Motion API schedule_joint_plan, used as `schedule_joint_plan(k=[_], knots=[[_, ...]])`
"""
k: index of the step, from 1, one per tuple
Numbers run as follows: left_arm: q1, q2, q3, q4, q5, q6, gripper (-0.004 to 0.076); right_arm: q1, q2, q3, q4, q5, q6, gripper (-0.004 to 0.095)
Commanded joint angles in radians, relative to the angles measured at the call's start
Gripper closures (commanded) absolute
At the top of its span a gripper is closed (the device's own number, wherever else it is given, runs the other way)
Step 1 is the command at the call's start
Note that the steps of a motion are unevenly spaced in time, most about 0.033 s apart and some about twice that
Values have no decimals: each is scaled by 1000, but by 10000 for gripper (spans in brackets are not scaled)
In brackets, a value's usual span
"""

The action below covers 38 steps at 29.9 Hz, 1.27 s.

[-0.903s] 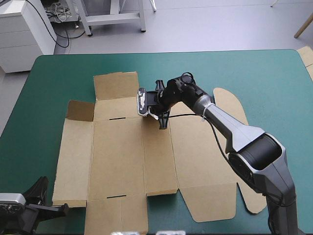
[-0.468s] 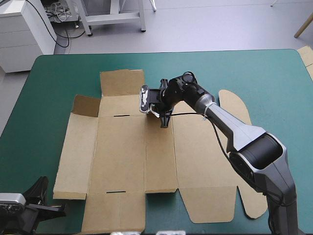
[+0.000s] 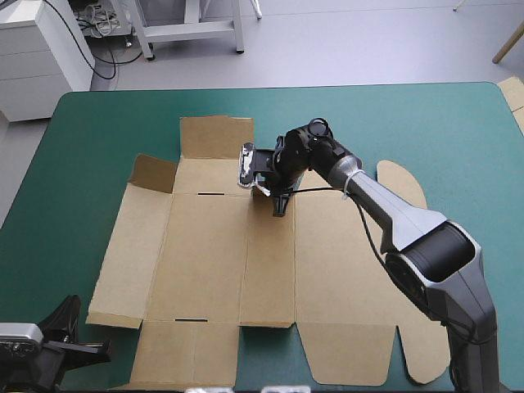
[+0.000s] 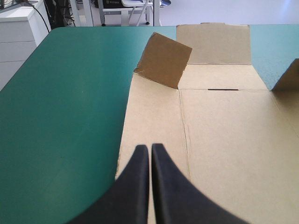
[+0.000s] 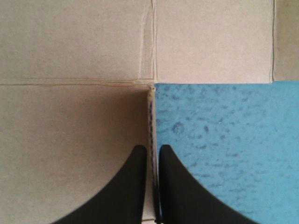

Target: Fold the box

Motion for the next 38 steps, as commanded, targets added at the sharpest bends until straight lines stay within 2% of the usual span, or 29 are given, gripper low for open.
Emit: schedule_joint_plan(k=[1, 3, 5, 6, 8, 10, 13, 15, 18, 20, 24, 26, 30, 32, 35, 38], knots=[[2, -13, -22, -11, -78, 0, 731, -5, -59, -30, -10, -19, 77, 544], [2, -13, -22, -11, -78, 0, 731, -5, -59, -34, -19, -29, 122, 316], [2, -13, -22, -11, -78, 0, 726, -5, -60, -41, -19, -31, 156, 129], [2, -13, -22, -11, -78, 0, 722, -5, -62, -55, -14, -16, 181, 71], [2, -13, -22, -11, -78, 0, 704, -5, -62, -96, -8, 26, 236, 32], [2, -13, -22, -11, -78, 0, 671, -5, -62, -151, -10, 73, 290, 33], [2, -13, -22, -11, -78, 0, 541, -5, -63, -258, -18, 160, 378, 33], [2, -13, -22, -11, -78, 0, 385, -5, -63, -320, -23, 215, 434, 33], [2, -13, -22, -9, -78, 0, 142, -5, -69, -359, -50, 217, 536, 33], [2, -13, -22, -9, -78, 0, 65, -5, -72, -364, -79, 217, 617, 33], [2, -13, -22, -8, -78, 0, 63, -7, -73, -364, -185, 217, 846, 33], [2, -8, -22, -6, -80, 0, 63, -7, -79, -364, -222, 217, 904, 33], [2, 45, -48, 24, -82, 0, 64, -7, -117, -331, -226, 217, 935, 39], [2, 99, -84, 73, -89, 0, 64, -7, -151, -286, -231, 217, 940, 81], [2, 194, -155, 154, -123, 0, 64, -7, -224, -168, -261, 217, 975, 239], [2, 309, -251, 210, -142, 0, 64, -7, -297, -57, -283, 204, 1017, 500]])
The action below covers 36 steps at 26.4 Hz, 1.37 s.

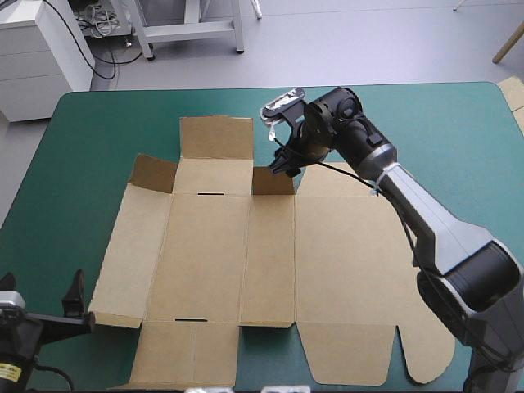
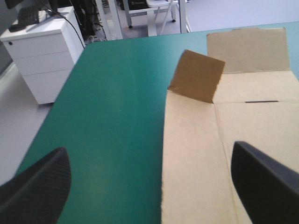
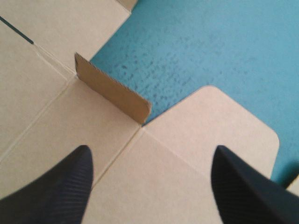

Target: Fold the box

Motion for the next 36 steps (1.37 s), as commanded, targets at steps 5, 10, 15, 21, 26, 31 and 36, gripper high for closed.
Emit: schedule_joint_plan(k=[5, 10, 15, 21, 26, 31, 36], knots=[[2, 324, -264, 62, -76, 0, 65, -4, -241, 177, -53, -52, 82, 918], [2, 556, -469, 62, 101, 1, 69, -4, -368, 263, -136, -56, 148, 929], [2, 763, -628, 35, 243, 30, 69, -4, -523, 399, -172, -66, 180, 929], [45, 921, -686, -74, 305, 29, 69, -4, -793, 664, -172, -153, 251, 929], [214, 1012, -684, -390, 339, 177, 69, -4, -1063, 878, -168, -175, 293, 929], [431, 1140, -629, -612, 471, 374, 69, -4, -1323, 1028, -160, -156, 309, 929], [436, 1207, -499, -633, 472, 476, 69, -4, -1417, 1068, -203, -75, 309, 929]])
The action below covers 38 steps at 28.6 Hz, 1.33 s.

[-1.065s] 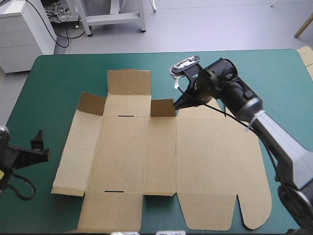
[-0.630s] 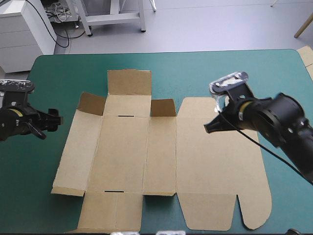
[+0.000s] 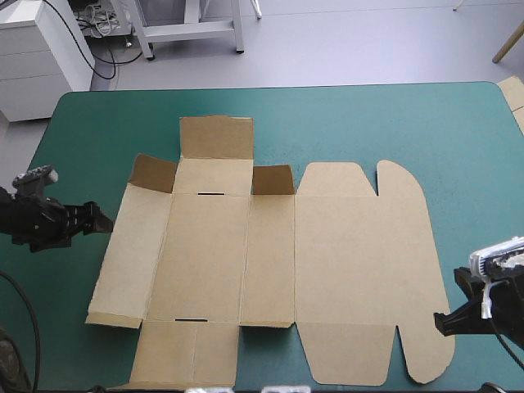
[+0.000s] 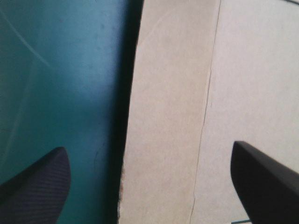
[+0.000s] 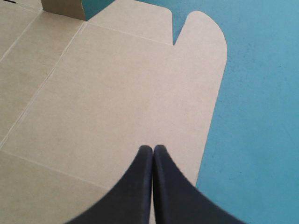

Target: Fold the box

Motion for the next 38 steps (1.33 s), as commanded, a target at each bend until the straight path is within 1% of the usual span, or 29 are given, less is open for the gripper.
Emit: schedule_joint_plan(k=[1, 2, 4, 5, 12, 16, 19, 21, 27, 29, 30, 32, 34, 37, 38], knots=[[2, -19, 64, -97, 5, 74, 69, -4, -14, -17, -54, -42, -3, 929], [2, -19, 110, -112, -6, 118, 69, -4, -15, -17, -61, -51, -20, 929], [2, -19, 181, -112, -41, 130, 69, -4, -14, -17, -61, -58, -45, 929], [2, -19, 195, -108, -42, 130, 69, -4, -14, -17, -61, -58, -55, 929], [-17, -19, 210, -108, 12, 118, 69, -4, -14, -17, -68, -58, -76, 929], [-83, -19, 251, -55, 25, 93, 69, -4, -14, -17, -72, -67, -76, 929], [-143, -19, 259, -86, 36, 95, 69, -4, -14, -17, -75, -67, -76, 929], [-170, -19, 257, -124, 61, 95, 69, -4, -14, -17, -77, -67, -76, 930], [-178, -21, 257, -162, 61, 86, 69, -4, -14, -17, -101, -67, -76, 929], [-178, -21, 257, -152, 61, 74, 91, -4, -14, -17, -101, -67, -76, 929], [-178, -21, 257, -145, 61, 62, 122, -4, -14, -17, -101, -67, -76, 929], [-178, -21, 257, -141, 61, 60, 227, -4, -14, -17, -101, -67, -76, 929], [-178, -21, 257, -137, 61, 57, 376, -4, -14, -17, -101, -67, -76, 929], [-178, -21, 257, -130, 61, 60, 673, -4, -14, -17, -98, -67, -76, 929], [-178, -21, 257, -127, 61, 60, 733, -4, -14, -17, -98, -67, -76, 929]])
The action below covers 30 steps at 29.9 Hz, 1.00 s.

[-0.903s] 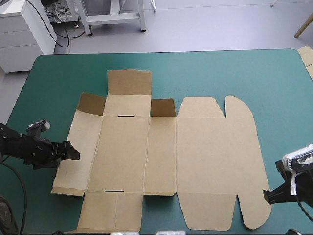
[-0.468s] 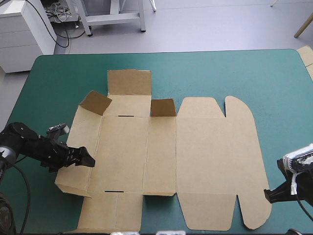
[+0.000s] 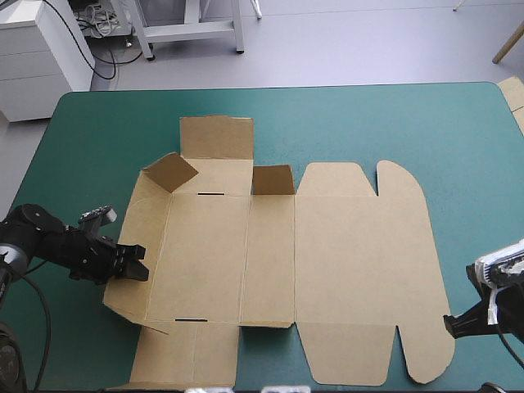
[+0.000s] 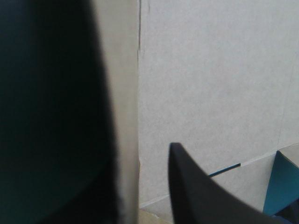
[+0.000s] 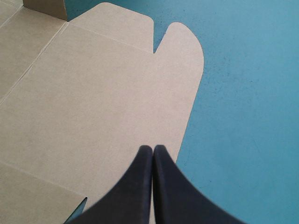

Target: Fold the box

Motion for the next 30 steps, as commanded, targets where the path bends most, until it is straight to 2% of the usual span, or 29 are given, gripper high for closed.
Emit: schedule_joint_plan(k=[1, 9, 17, 23, 30], knots=[[-9, -28, -18, -27, 80, -10, 727, -4, 9, -21, -27, -63, -5, 929], [-9, -28, -48, -15, 80, -10, 731, -4, 9, -21, -20, -53, -5, 929], [-83, -26, -250, 49, 80, -33, 731, -4, 9, -21, -20, -61, -5, 929], [-269, -11, -461, 296, 76, -43, 731, -4, 9, -21, -20, -61, -2, 929], [-463, 105, -679, 612, 75, -60, 731, -4, 9, -21, -20, -61, 33, 929]])
